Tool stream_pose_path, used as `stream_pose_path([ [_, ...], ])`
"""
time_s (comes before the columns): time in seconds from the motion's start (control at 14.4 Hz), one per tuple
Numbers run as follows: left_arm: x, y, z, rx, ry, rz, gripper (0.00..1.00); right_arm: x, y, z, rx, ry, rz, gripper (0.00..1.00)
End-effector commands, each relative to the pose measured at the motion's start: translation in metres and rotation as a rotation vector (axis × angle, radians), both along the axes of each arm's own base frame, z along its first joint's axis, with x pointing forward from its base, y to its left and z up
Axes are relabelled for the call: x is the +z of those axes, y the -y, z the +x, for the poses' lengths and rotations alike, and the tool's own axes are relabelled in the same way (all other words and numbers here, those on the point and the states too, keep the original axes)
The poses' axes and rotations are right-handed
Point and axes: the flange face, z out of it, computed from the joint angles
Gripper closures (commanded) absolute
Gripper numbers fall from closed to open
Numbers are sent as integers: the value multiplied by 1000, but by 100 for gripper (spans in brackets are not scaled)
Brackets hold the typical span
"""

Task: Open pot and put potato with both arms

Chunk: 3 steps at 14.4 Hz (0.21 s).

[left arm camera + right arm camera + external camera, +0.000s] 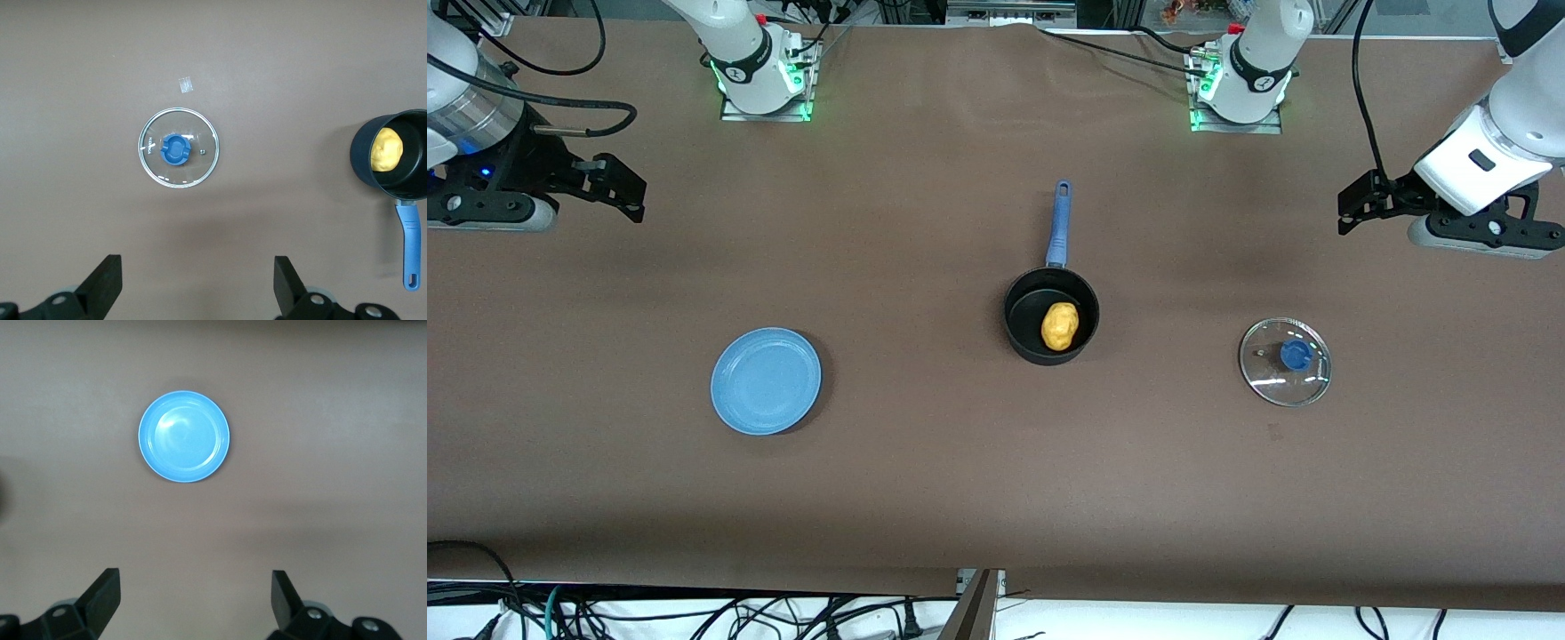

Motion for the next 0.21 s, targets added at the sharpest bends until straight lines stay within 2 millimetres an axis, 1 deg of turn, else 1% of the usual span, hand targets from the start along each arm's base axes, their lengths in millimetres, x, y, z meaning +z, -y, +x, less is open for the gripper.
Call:
stream_pose_path([
  [0.0, 6, -1, 3, -18, -3, -1, 0, 2, 0, -6, 14, -15, 9, 0],
  [0.14, 6, -1, 3, -18, -3, -1, 0, 2, 0, -6, 16, -17, 9, 0],
])
